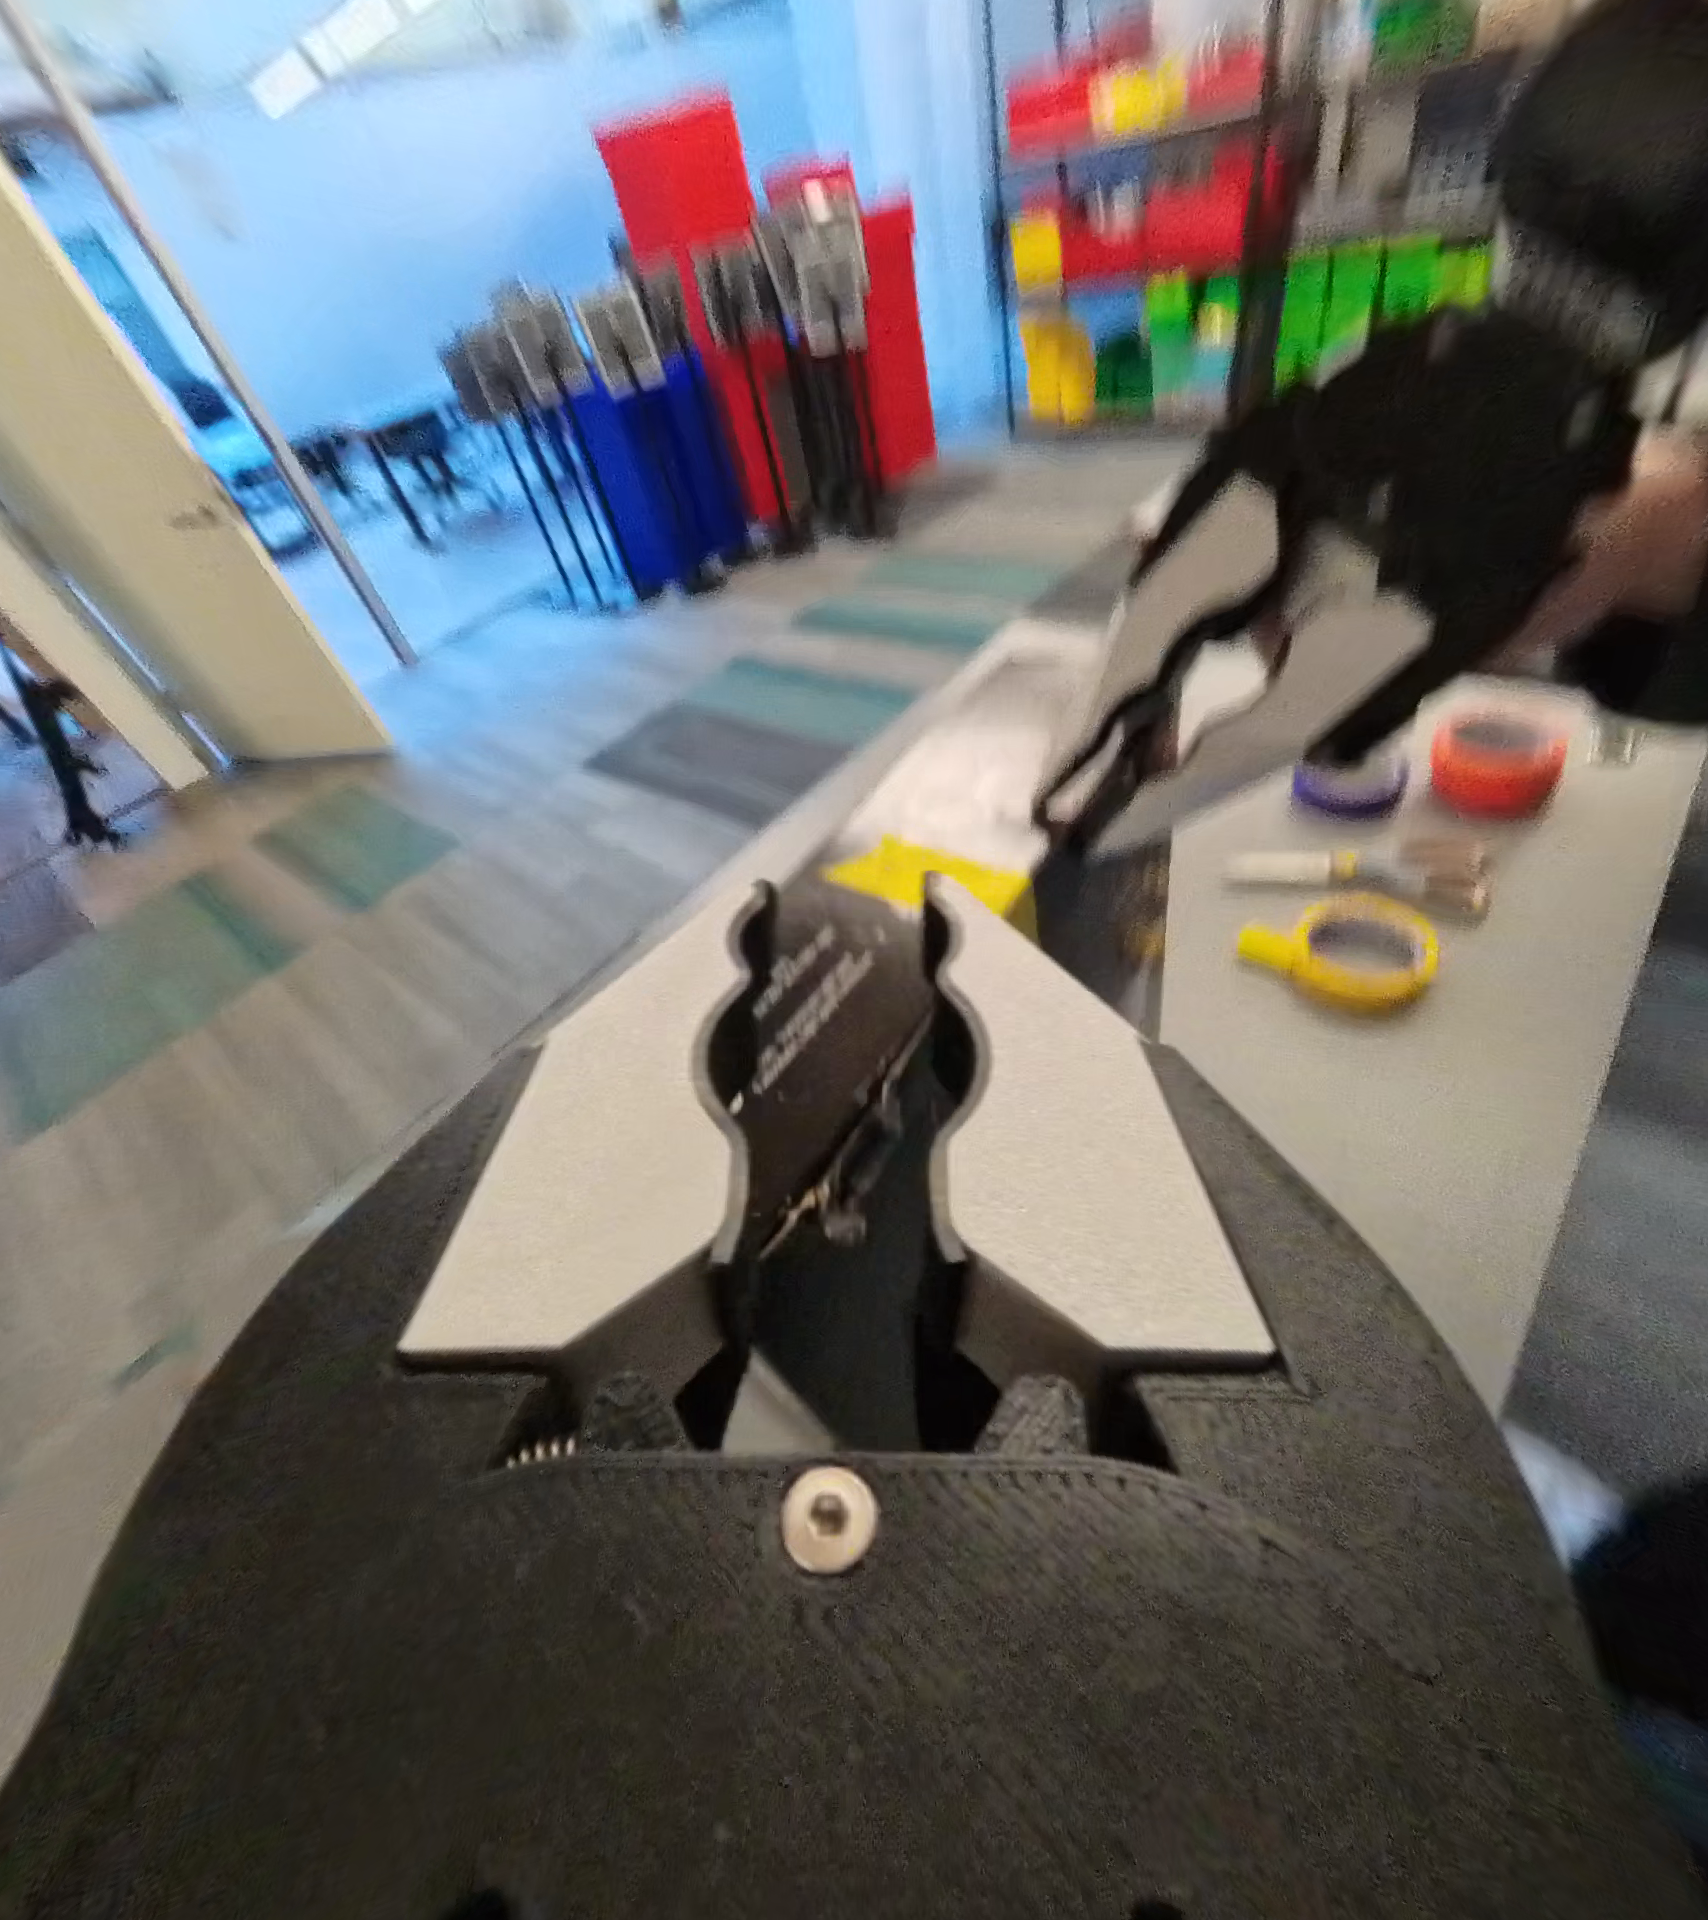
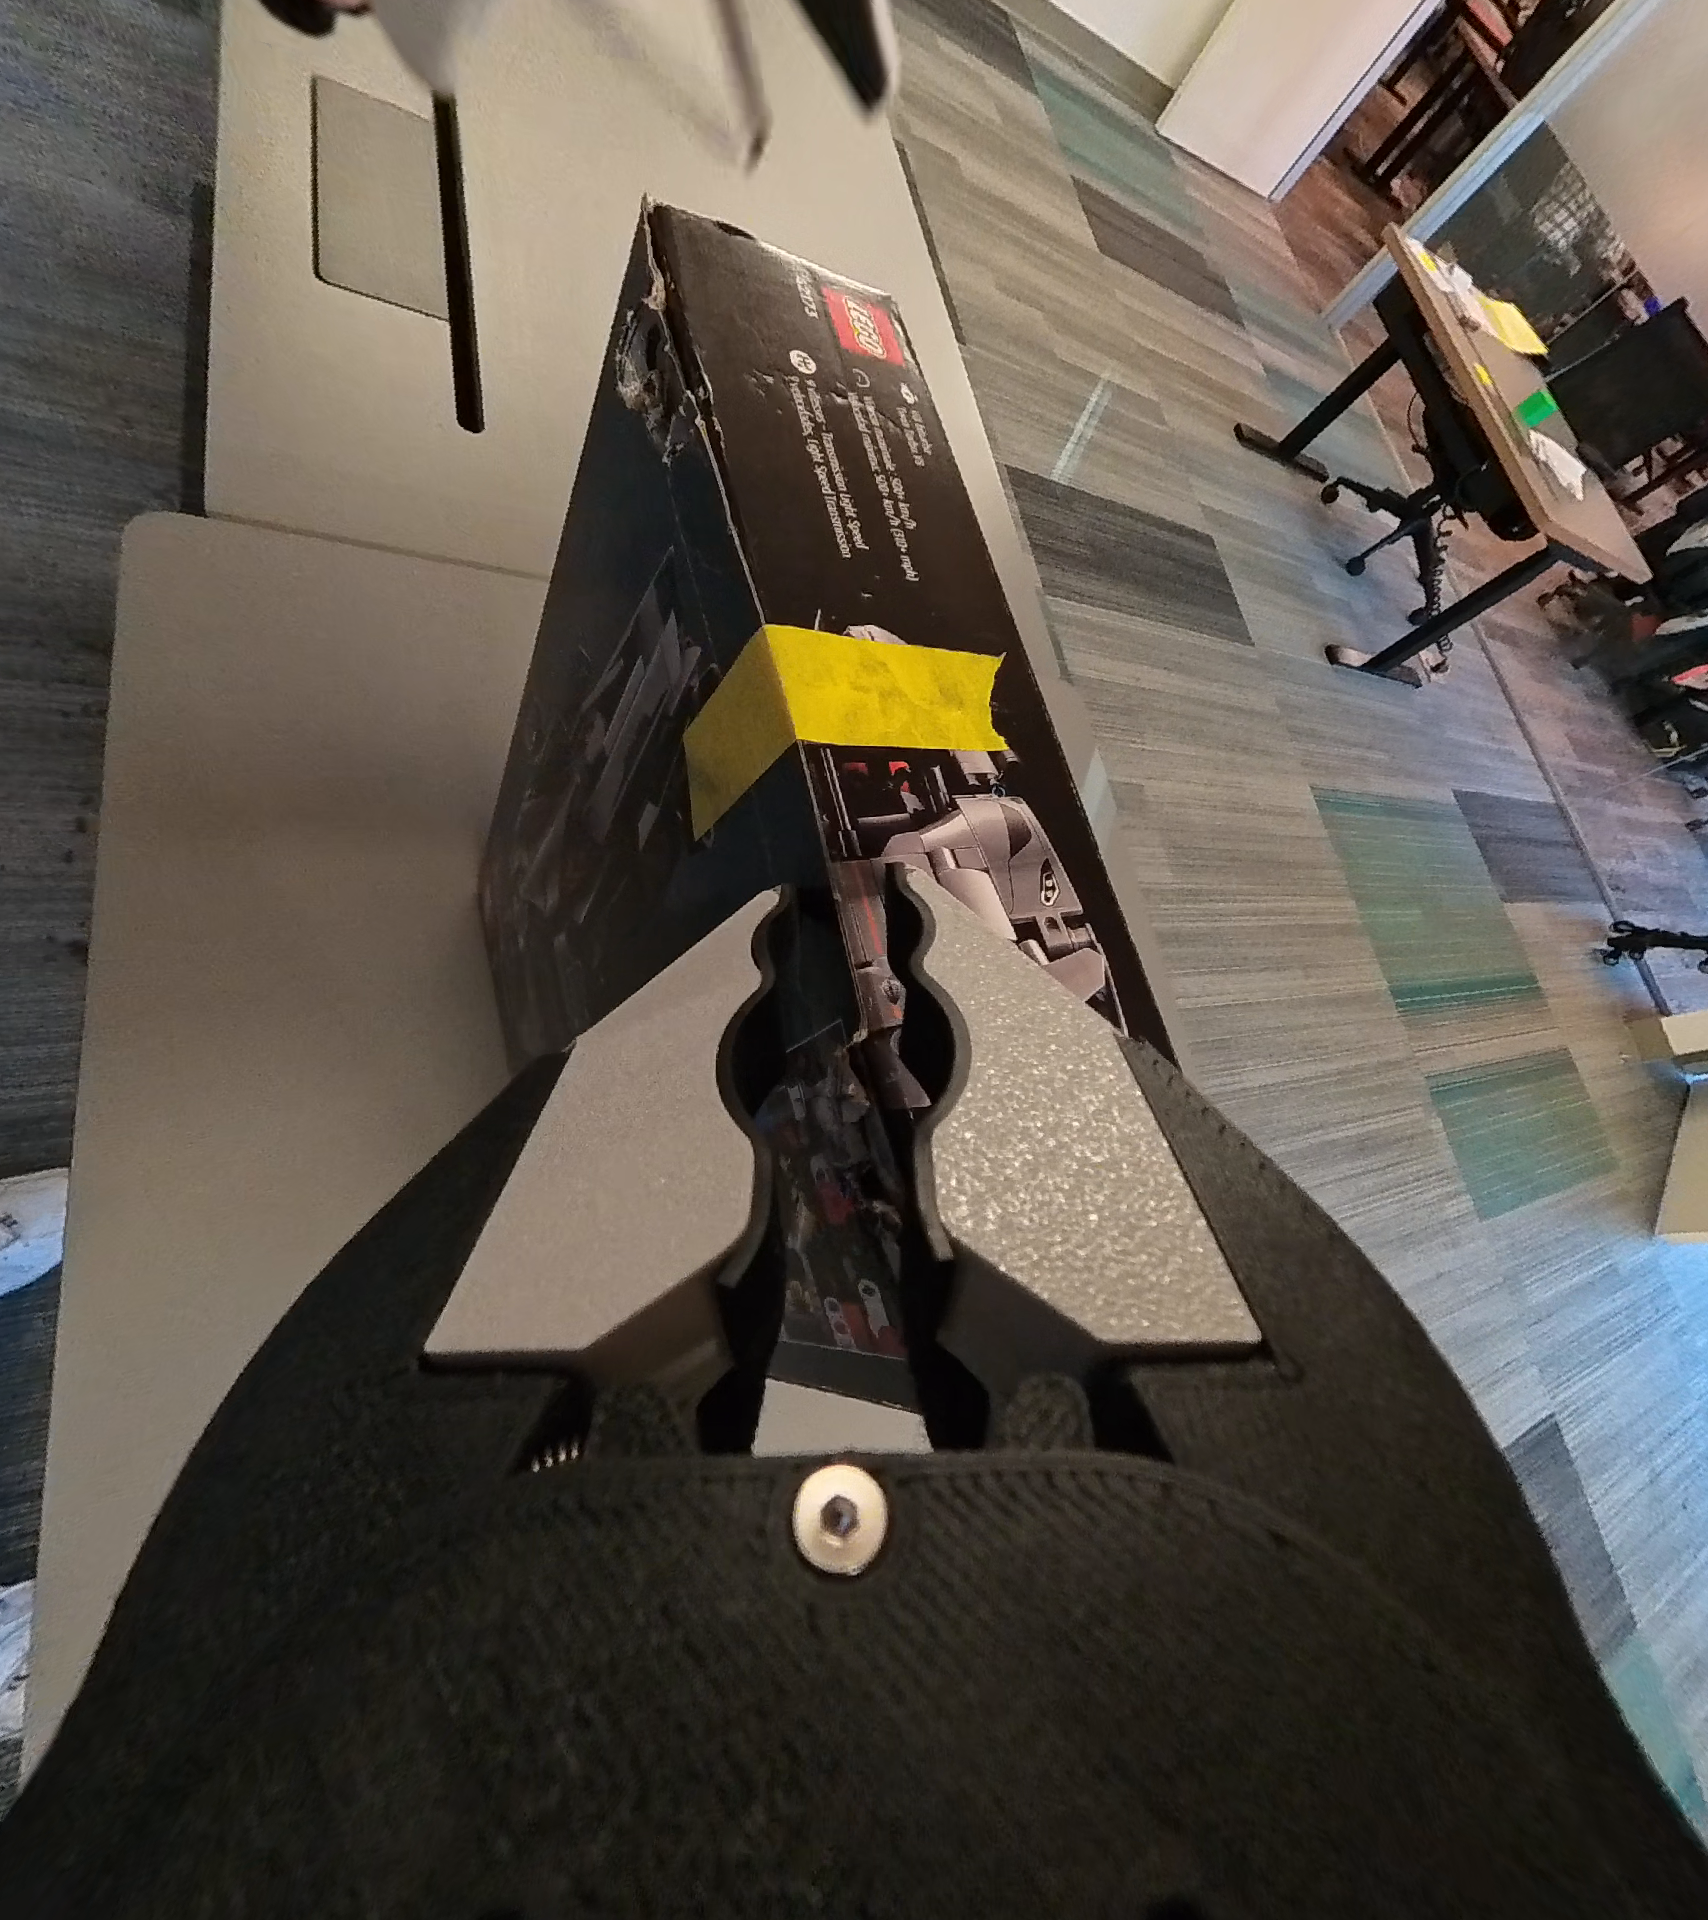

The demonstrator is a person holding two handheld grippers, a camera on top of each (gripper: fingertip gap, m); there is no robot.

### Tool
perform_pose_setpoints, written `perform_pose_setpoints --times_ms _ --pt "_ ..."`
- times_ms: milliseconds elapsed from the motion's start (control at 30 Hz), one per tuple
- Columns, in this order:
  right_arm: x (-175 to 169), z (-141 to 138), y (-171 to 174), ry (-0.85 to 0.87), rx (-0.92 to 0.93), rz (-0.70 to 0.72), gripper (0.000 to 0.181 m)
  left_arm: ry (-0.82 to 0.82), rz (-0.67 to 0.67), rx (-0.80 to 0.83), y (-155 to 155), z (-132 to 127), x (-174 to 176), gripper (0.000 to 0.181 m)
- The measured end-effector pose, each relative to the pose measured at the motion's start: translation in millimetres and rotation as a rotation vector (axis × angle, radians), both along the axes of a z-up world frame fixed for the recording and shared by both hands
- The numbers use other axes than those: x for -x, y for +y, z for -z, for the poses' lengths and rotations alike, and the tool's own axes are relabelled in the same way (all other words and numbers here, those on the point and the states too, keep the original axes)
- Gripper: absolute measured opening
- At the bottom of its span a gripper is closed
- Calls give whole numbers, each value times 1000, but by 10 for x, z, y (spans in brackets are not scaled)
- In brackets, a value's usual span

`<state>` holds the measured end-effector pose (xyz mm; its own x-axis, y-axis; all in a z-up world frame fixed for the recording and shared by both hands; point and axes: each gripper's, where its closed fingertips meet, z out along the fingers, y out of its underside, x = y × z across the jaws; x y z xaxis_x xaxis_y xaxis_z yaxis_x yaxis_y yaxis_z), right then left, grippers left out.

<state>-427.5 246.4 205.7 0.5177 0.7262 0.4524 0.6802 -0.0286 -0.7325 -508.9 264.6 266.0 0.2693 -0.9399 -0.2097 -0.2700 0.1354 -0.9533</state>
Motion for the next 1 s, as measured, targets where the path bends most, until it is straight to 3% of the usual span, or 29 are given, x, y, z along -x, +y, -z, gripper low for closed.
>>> perform_pose_setpoints --times_ms 167,300,433,500,567,633,700,767,833,1000 --pt "5 -12 -8 8 6 -8 16 273 23 -158 40 474 -144 30" --pt "8 -18 2 16 9 -2 16 421 14 -224 116 613 -174 42" --pt "7 -114 -10 51 -28 3 12 447 14 -251 127 633 -178 39" --pt "161 -404 -216 218 -83 -76 2 441 20 -248 120 633 -172 39" --pt "486 -502 -641 449 40 -286 0 440 19 -264 113 636 -172 39" --pt "582 -97 -601 499 256 -233 0 437 20 -268 107 637 -170 39" --pt "549 195 -365 585 308 -120 0 437 23 -265 100 638 -168 38" --pt "536 178 -186 750 298 -63 0 438 25 -260 96 639 -167 38" --pt "531 274 -57 728 243 -14 0 436 22 -265 100 640 -167 38" --pt "627 211 27 808 156 -3 0 438 21 -261 99 642 -171 38"
